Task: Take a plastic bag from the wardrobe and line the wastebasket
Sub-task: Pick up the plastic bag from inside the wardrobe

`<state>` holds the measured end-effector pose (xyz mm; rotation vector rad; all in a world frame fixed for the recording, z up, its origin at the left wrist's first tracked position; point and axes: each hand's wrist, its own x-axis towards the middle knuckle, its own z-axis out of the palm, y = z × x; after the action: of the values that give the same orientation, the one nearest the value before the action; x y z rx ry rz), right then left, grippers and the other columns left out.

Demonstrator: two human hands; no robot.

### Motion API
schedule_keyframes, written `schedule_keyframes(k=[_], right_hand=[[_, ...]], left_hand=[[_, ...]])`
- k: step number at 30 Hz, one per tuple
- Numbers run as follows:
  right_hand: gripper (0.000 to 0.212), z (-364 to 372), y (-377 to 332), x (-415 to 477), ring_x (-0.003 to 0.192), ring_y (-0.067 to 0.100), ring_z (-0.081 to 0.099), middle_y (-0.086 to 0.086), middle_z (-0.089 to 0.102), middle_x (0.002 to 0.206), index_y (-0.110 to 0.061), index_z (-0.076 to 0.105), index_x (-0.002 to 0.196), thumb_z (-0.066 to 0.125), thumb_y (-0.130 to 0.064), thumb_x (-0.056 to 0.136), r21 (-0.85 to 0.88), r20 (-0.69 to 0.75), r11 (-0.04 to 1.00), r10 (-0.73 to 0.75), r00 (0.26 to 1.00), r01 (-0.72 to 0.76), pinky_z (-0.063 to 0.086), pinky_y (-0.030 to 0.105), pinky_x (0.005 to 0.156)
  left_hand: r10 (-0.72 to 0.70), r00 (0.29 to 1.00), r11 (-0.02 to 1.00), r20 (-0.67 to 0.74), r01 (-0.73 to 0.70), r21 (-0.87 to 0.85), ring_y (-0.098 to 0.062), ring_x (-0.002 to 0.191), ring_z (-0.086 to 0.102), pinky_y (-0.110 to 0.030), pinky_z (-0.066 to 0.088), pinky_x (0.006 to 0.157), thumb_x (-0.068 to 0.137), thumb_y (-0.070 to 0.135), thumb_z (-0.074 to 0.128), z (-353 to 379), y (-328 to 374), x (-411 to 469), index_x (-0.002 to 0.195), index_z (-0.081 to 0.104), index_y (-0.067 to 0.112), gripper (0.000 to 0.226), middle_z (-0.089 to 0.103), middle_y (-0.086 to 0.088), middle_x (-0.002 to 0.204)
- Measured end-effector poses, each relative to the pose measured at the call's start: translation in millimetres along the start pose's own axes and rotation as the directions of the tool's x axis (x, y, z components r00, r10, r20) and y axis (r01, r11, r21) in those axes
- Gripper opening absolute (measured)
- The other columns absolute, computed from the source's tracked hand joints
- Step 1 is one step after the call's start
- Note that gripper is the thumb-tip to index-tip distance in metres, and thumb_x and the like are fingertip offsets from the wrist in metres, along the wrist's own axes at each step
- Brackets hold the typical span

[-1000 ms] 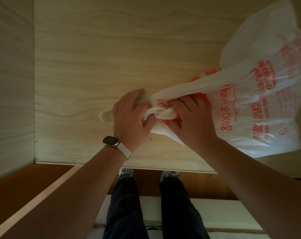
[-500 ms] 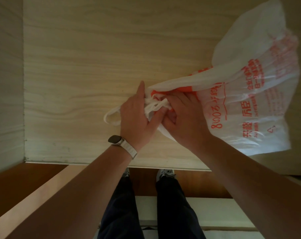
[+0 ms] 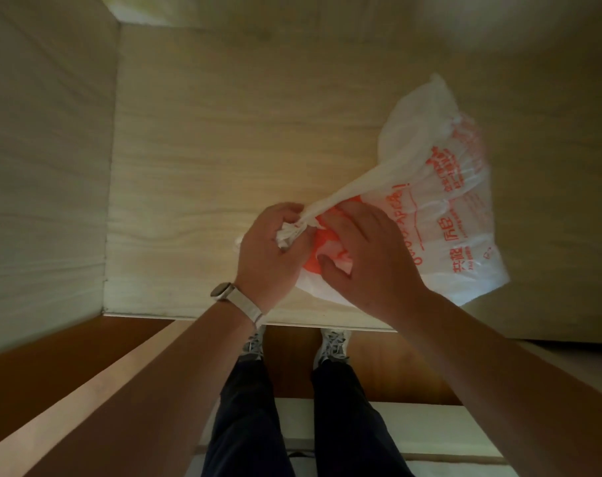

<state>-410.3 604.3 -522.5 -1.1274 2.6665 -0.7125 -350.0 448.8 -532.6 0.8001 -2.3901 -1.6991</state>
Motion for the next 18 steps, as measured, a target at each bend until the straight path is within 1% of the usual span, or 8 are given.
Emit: schedule_keyframes(k=[1, 2, 3, 5, 8, 11, 14, 18], right_hand=[[0.047, -10, -6, 1, 0.125, 0.031, 0.05, 0.012, 0.057, 0.132, -0.009, 0.059, 0.127, 0.065, -0.032, 0.086, -0.005, -0.022, 1.0, -0.008, 1.0, 0.008, 0.039, 0.042, 0.106], [0.049, -20, -14, 2, 0.127, 0.031, 0.049, 0.013, 0.055, 0.134, -0.009, 0.058, 0.128, 0.065, -0.035, 0.087, -0.001, -0.042, 1.0, -0.015, 0.999, 0.015, 0.038, 0.042, 0.108], [0.05, -30, -21, 4, 0.128, 0.032, 0.049, 0.014, 0.054, 0.137, -0.009, 0.057, 0.129, 0.064, -0.037, 0.088, 0.009, -0.06, 1.0, -0.023, 0.998, 0.023, 0.038, 0.042, 0.109], [0.053, -50, -37, 6, 0.131, 0.031, 0.047, 0.015, 0.051, 0.14, -0.007, 0.055, 0.131, 0.061, -0.042, 0.091, 0.036, -0.087, 0.998, -0.045, 0.995, 0.048, 0.036, 0.041, 0.112], [0.055, -81, -61, 11, 0.133, 0.028, 0.045, 0.013, 0.051, 0.14, -0.008, 0.054, 0.131, 0.061, -0.045, 0.091, 0.088, -0.108, 0.993, -0.063, 0.992, 0.073, 0.032, 0.038, 0.114], [0.053, -107, -85, 15, 0.131, 0.026, 0.045, 0.01, 0.05, 0.138, -0.011, 0.052, 0.13, 0.066, -0.04, 0.087, 0.127, -0.13, 0.986, -0.093, 0.987, 0.109, 0.034, 0.038, 0.112], [0.052, -129, -112, 19, 0.129, 0.025, 0.045, 0.009, 0.051, 0.137, -0.013, 0.053, 0.128, 0.063, -0.041, 0.087, 0.168, -0.141, 0.977, -0.105, 0.984, 0.129, 0.035, 0.038, 0.11], [0.052, -148, -151, 21, 0.126, 0.024, 0.047, 0.006, 0.051, 0.136, -0.015, 0.052, 0.128, 0.063, -0.042, 0.086, 0.249, -0.152, 0.949, -0.16, 0.975, 0.194, 0.039, 0.039, 0.108]], left_hand=[[-0.013, 1.0, 1.0, 0.016, 0.013, -0.028, -0.001, 0.075, 0.063, -0.02, 0.051, 0.063, 0.079, 0.035, 0.071, -8, 16, -4, 0.088, 0.062, 0.042, 0.014, 0.069, 0.019, 0.089], [-0.008, 1.0, 0.999, 0.025, 0.009, -0.034, 0.0, 0.067, 0.062, -0.018, 0.048, 0.055, 0.08, 0.036, 0.072, -17, 31, -8, 0.086, 0.061, 0.045, 0.016, 0.068, 0.022, 0.081], [0.005, 1.0, 1.0, 0.025, -0.004, -0.029, 0.0, 0.06, 0.059, -0.016, 0.046, 0.051, 0.081, 0.033, 0.075, -25, 45, -12, 0.084, 0.061, 0.045, 0.019, 0.067, 0.024, 0.074], [0.036, 0.999, 0.999, 0.009, -0.036, -0.022, 0.001, 0.054, 0.057, -0.014, 0.042, 0.046, 0.083, 0.025, 0.077, -41, 72, -20, 0.083, 0.059, 0.04, 0.023, 0.065, 0.024, 0.068], [0.068, 0.997, 0.998, -0.041, -0.069, -0.009, 0.002, 0.054, 0.057, -0.012, 0.042, 0.047, 0.08, 0.027, 0.079, -63, 112, -32, 0.08, 0.058, 0.034, 0.022, 0.064, 0.017, 0.062], [0.113, 0.987, 0.992, -0.112, -0.107, 0.06, 0.001, 0.055, 0.058, -0.012, 0.042, 0.046, 0.079, 0.029, 0.08, -85, 148, -47, 0.079, 0.057, 0.025, 0.023, 0.061, 0.013, 0.063], [0.132, 0.971, 0.989, -0.198, -0.116, 0.089, 0.003, 0.055, 0.056, -0.009, 0.04, 0.047, 0.08, 0.021, 0.081, -107, 178, -66, 0.08, 0.057, 0.019, 0.024, 0.059, 0.013, 0.062], [0.133, 0.943, 0.989, -0.304, -0.109, 0.095, 0.0, 0.057, 0.056, -0.01, 0.04, 0.05, 0.079, 0.019, 0.081, -140, 207, -96, 0.08, 0.059, 0.021, 0.022, 0.06, 0.01, 0.064]])
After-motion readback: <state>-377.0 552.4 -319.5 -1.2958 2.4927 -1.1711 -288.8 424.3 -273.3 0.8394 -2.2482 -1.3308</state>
